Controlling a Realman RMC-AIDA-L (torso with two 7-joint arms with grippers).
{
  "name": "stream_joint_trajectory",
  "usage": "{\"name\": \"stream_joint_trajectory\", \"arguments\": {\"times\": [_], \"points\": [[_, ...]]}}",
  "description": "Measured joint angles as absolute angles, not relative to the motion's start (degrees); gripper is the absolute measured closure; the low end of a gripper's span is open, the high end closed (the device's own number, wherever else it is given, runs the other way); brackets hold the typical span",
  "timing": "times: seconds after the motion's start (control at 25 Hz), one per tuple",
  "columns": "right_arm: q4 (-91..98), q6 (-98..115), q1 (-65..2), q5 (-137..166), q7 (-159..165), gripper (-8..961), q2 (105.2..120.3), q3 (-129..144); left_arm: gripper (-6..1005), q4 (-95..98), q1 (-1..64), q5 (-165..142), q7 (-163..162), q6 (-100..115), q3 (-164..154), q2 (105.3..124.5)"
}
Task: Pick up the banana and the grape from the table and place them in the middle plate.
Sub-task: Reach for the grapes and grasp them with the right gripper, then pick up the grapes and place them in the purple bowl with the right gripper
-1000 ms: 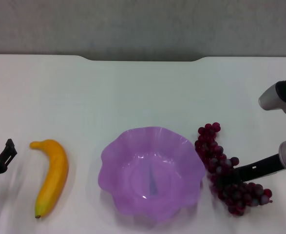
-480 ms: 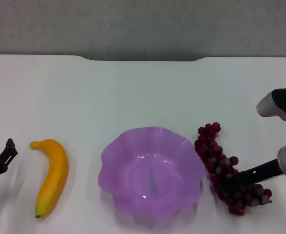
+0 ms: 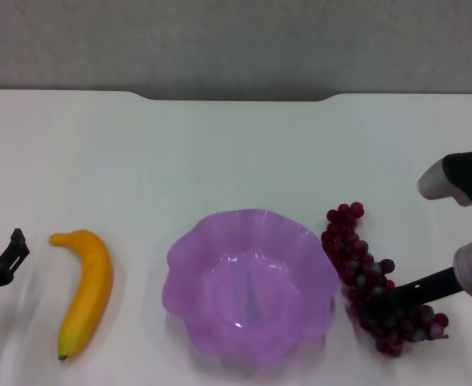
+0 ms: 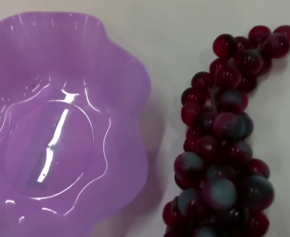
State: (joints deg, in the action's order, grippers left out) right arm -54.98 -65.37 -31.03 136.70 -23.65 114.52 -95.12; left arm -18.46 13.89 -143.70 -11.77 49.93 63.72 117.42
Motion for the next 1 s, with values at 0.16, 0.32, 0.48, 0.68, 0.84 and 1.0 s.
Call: {"name": "stream_joint_trajectory", "arguments": {"times": [0.16, 0.32, 0.48, 0.68, 0.84, 1.0], "points": [[-54.89, -64.92, -31.13, 136.85, -23.65, 105, 114.52, -94.22, 92, -18.46, 13.98, -143.7, -11.77, 49.92, 63.65, 117.46], [-54.58, -64.47, -31.37, 137.09, -23.65, 118, 114.52, -93.2, 92, -18.46, 14.03, -143.7, -11.77, 49.92, 63.63, 117.48], [-54.46, -64.36, -31.59, 137.21, -23.65, 283, 114.52, -92.61, 92, -18.46, 14.06, -143.7, -11.77, 49.92, 63.63, 117.51], [-53.62, -63.72, -31.83, 137.18, -23.65, 325, 114.52, -92.36, 91, -18.46, 14.07, -143.7, -11.77, 49.88, 63.63, 117.51], [-53.09, -62.38, -31.64, 136.82, -24.17, 361, 114.52, -92.48, 91, -18.46, 13.91, -143.7, -11.77, 49.89, 63.73, 117.51], [-53.08, -62.05, -31.43, 136.77, -24.25, 400, 114.52, -92.61, 91, -18.46, 13.83, -143.7, -11.77, 49.91, 63.78, 117.51]]}}
